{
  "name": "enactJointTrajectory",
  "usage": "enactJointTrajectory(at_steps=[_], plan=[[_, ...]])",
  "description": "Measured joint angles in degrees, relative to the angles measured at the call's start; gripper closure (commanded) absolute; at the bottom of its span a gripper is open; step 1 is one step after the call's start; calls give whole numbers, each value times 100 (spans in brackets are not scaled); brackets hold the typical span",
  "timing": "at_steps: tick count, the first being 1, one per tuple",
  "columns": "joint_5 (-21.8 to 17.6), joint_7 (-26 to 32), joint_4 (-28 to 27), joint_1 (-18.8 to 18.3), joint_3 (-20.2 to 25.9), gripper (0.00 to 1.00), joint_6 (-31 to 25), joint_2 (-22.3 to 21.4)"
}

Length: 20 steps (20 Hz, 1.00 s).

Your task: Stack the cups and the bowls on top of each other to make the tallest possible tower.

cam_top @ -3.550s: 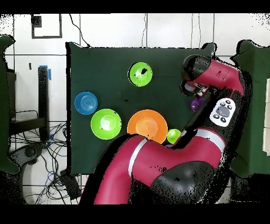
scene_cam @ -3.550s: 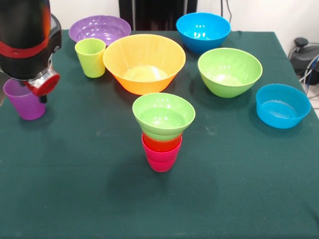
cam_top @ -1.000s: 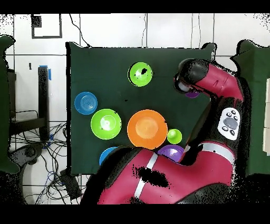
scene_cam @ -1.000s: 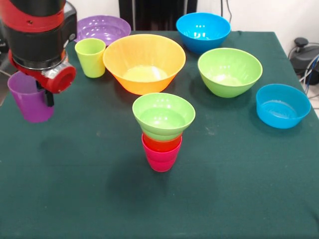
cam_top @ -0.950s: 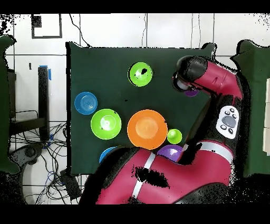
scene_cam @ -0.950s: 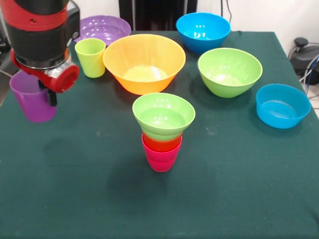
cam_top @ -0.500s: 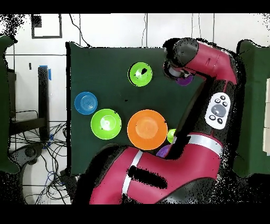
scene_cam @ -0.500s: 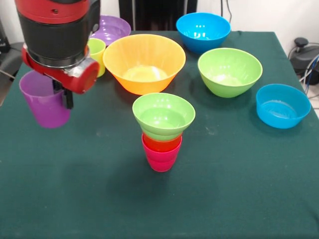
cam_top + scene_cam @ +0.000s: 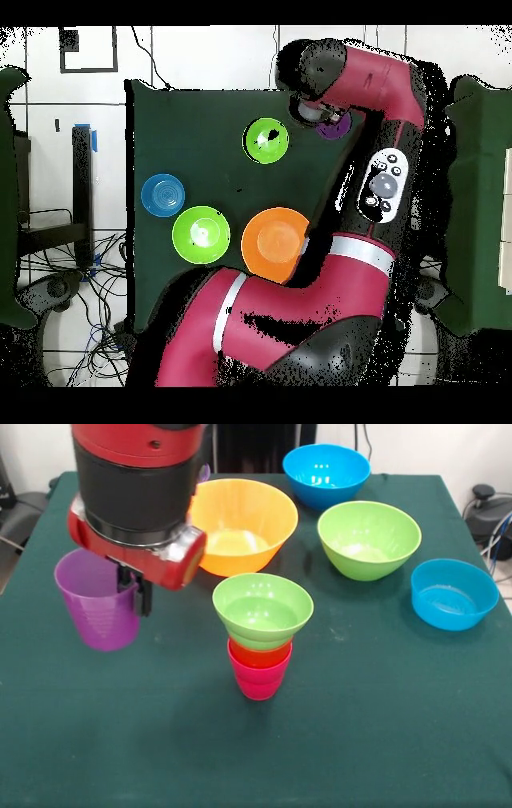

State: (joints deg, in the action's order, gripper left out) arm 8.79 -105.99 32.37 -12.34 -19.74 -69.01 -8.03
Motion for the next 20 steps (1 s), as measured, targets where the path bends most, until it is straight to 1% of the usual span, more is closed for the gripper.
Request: enactJointTrajectory(at_steps=[4, 10, 20], plan=[[86, -1, -504, 80, -152, 100, -323, 254], [290, -61, -1087, 223, -397, 100, -800, 564], [545, -154, -1309, 416, -766, 100, -1200, 571]])
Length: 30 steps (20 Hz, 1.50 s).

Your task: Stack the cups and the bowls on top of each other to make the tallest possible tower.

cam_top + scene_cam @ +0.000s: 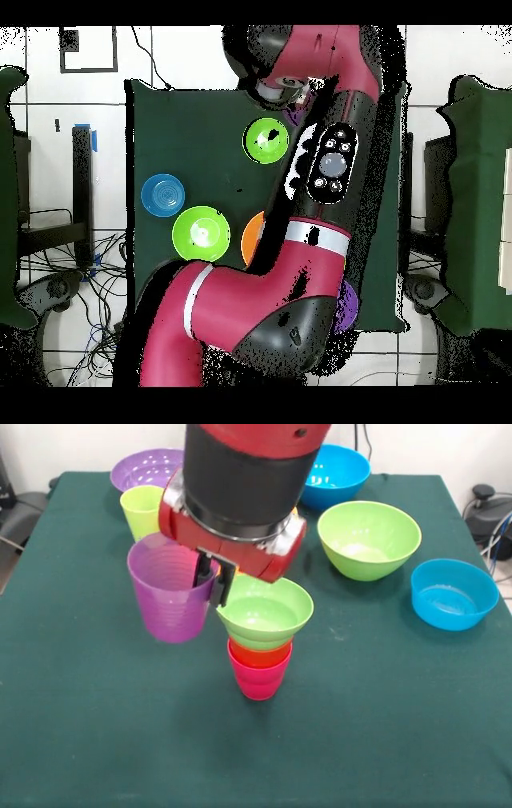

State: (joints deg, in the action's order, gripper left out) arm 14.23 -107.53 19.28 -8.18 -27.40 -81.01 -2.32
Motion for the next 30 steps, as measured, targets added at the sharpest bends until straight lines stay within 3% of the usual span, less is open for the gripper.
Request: enactJointTrajectory(at_steps=[14, 21, 30], plan=[[347, -622, 75, 360, -140, 100, -48, -391], [453, -965, 535, 687, -139, 100, -47, -612], [453, -969, 820, 769, -138, 100, 243, -525]])
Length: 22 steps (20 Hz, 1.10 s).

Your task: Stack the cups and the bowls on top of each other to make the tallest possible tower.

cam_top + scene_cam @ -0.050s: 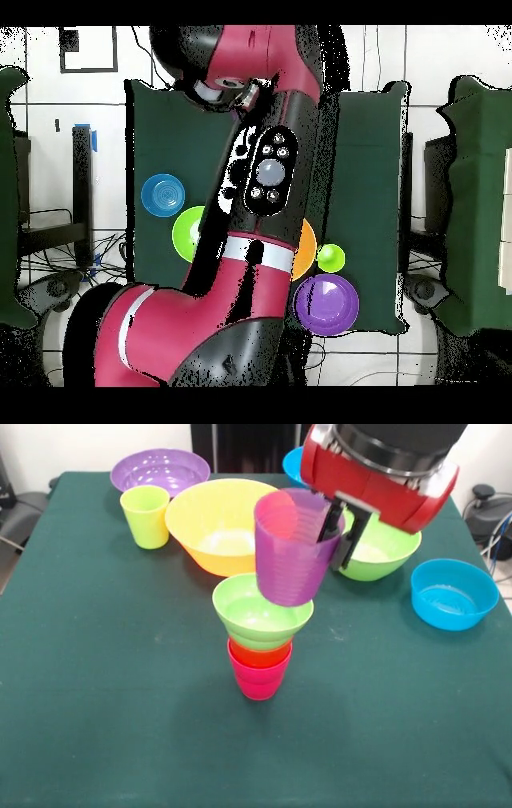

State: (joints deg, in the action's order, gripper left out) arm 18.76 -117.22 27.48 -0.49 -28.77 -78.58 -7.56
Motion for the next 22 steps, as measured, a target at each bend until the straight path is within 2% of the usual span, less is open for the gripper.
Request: enactJointTrajectory(at_steps=[9, 22], plan=[[1, 0, 78, -47, 0, 100, 576, 230], [1, 0, 101, -94, 1, 100, 635, 443]])
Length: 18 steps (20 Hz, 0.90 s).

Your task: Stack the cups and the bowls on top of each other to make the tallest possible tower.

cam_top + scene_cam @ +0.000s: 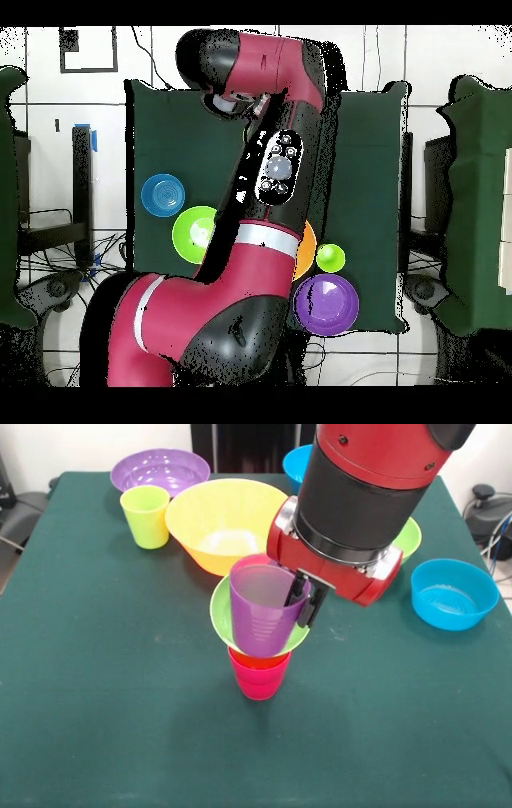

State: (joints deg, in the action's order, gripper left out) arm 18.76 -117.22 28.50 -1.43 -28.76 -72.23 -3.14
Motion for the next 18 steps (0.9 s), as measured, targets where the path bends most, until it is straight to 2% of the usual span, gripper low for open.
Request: enactJointTrajectory(at_steps=[7, 18], plan=[[-1, 0, 254, 1, -1, 100, 0, -164], [0, 0, 262, 2, 0, 100, 0, -216]])
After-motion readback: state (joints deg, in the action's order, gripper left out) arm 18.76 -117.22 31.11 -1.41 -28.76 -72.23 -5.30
